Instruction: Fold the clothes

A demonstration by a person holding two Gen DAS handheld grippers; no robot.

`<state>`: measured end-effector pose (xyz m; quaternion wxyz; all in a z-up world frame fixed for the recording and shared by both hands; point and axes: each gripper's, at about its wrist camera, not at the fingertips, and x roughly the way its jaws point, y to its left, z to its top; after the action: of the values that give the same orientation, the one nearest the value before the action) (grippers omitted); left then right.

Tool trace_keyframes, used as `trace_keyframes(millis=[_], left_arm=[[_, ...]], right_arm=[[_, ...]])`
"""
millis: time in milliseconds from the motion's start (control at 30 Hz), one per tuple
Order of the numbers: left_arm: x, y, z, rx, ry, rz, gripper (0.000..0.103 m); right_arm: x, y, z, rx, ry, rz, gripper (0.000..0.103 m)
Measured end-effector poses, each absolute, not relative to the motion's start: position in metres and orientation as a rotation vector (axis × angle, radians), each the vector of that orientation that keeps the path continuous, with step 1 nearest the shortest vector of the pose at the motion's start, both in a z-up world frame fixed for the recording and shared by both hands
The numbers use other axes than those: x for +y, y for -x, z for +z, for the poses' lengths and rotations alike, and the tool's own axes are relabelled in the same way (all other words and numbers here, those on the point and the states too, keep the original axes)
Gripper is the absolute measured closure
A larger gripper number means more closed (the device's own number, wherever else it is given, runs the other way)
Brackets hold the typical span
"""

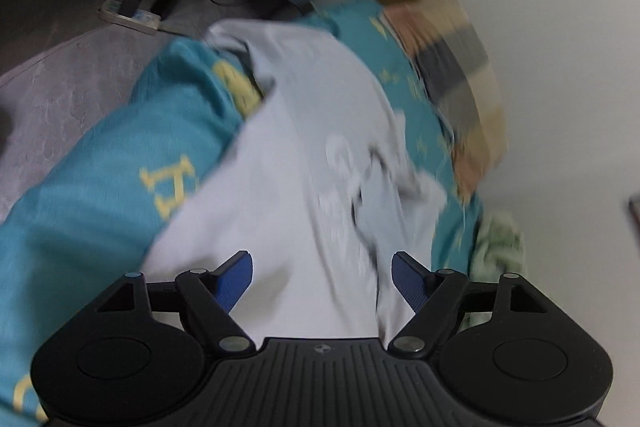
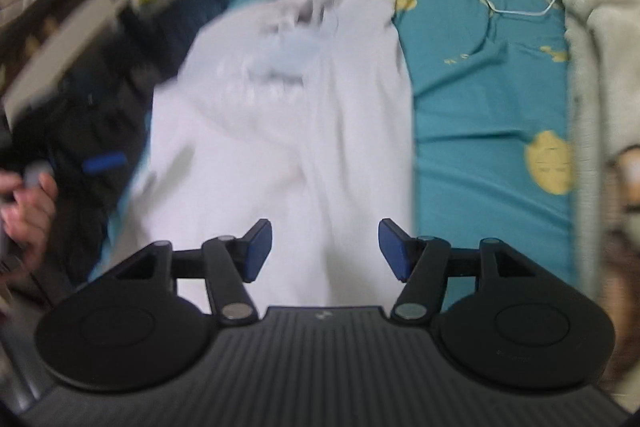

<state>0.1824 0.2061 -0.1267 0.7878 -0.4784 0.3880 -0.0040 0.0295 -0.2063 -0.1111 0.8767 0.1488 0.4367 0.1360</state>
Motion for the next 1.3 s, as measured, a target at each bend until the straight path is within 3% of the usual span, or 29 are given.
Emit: trace_keyframes(millis=[100, 267, 400, 533, 833, 933, 967, 1000, 1167, 1300], left_arm=[[0.233, -0.211, -0.142, 0.769, 1.071, 0.023, 0.024], [0.268, -0.259, -0.171, 0.683, 1.148, 0.081, 0.025], [0.283, -0.302, -0.196, 0.707, 1.208, 0.065, 0.027], [0.282, -0.329, -0.219, 0.754, 1.21, 0.027, 0.028], [0.28, -0.363, -0.239, 0.606, 1.161, 0.066, 0.03], [0.276, -0.37, -0.234, 0.634, 1.045, 0.112, 0.061], [0.275, -0.373, -0.233, 0.658, 1.003, 0.132, 0.088], [0.274, -0.376, -0.231, 0.682, 0.961, 0.152, 0.098], [0.242, -0.381, -0.181, 0.599, 0.656, 0.141, 0.101], [0.167, -0.389, -0.125, 0.526, 0.343, 0.042, 0.101]], right_arm=[[-0.198, -0.043, -0.136, 0.856, -0.364, 0.293, 0.041], [-0.18, -0.054, -0.154, 0.875, -0.222, 0.352, 0.041], [-0.18, -0.067, -0.167, 0.901, -0.261, 0.377, 0.039], [-0.179, -0.077, -0.176, 0.923, -0.276, 0.381, 0.039], [-0.184, -0.082, -0.179, 0.92, -0.341, 0.378, 0.04], [-0.186, -0.082, -0.179, 0.922, -0.368, 0.371, 0.04], [-0.186, -0.082, -0.178, 0.922, -0.374, 0.369, 0.04], [-0.187, -0.082, -0.178, 0.924, -0.379, 0.367, 0.04], [-0.189, -0.079, -0.175, 0.926, -0.409, 0.369, 0.04], [-0.193, -0.075, -0.171, 0.922, -0.447, 0.376, 0.04]])
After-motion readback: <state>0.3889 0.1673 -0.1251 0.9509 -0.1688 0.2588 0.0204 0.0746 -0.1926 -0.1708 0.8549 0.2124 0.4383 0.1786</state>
